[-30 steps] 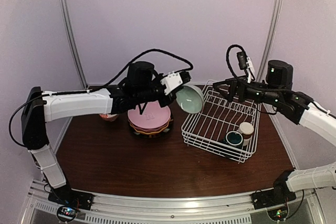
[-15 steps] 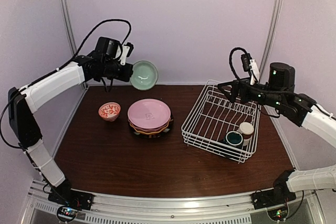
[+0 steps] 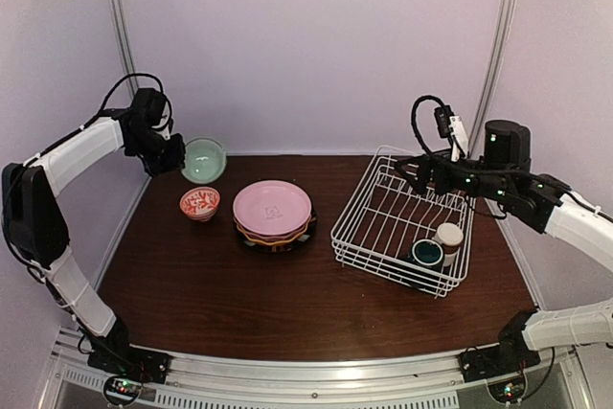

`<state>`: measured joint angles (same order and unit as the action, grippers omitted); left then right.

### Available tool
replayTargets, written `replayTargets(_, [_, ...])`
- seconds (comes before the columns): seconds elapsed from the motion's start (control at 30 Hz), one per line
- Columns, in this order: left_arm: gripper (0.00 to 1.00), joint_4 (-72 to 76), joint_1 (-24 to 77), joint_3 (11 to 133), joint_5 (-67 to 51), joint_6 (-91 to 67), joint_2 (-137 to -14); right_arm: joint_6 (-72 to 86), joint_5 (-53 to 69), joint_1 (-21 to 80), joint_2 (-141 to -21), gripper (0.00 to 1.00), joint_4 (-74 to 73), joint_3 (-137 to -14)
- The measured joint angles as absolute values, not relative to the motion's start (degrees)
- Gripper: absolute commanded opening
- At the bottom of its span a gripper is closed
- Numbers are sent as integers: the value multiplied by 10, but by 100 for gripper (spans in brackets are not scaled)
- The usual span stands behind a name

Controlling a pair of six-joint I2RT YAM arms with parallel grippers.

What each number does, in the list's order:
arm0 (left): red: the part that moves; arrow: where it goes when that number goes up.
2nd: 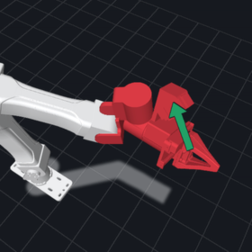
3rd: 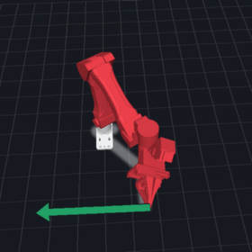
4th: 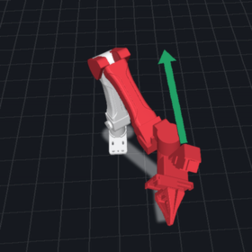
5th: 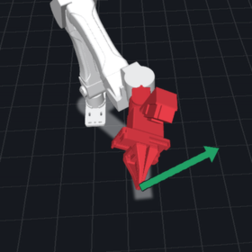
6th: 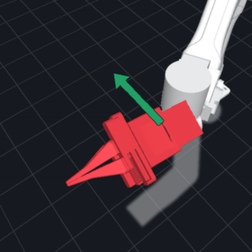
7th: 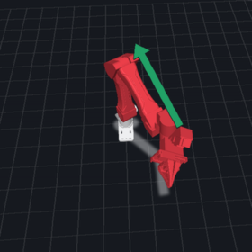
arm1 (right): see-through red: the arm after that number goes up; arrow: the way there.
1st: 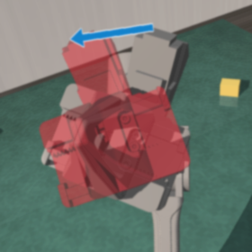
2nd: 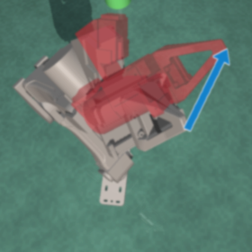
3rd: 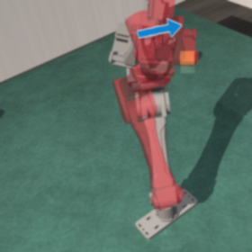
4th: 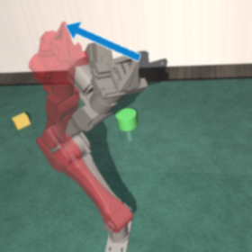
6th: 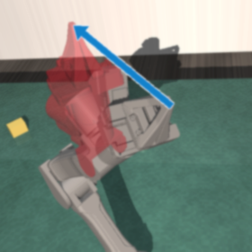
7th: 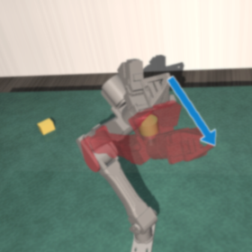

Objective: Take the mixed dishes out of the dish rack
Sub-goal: Place the bowl in the bowl.

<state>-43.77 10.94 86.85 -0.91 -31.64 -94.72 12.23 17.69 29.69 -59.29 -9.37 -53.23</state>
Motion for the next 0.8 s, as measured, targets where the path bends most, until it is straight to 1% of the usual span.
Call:
replayTargets(0.27, [1,-446,73,836,-65,-367,-966,124,177,297,-599,100,-91,-529])
replayTargets(0.4, [2,-446,60,821,-66,-382,-986,124,177,297,-602,100,-88,-529])
replayTargets(0.57, [6,-444,56,818,-69,-395,-1007,124,177,297,-611,100,-85,-529])
replayTargets(0.8, [7,-427,50,809,-81,-412,-1031,124,178,297,-615,100,-83,-529])
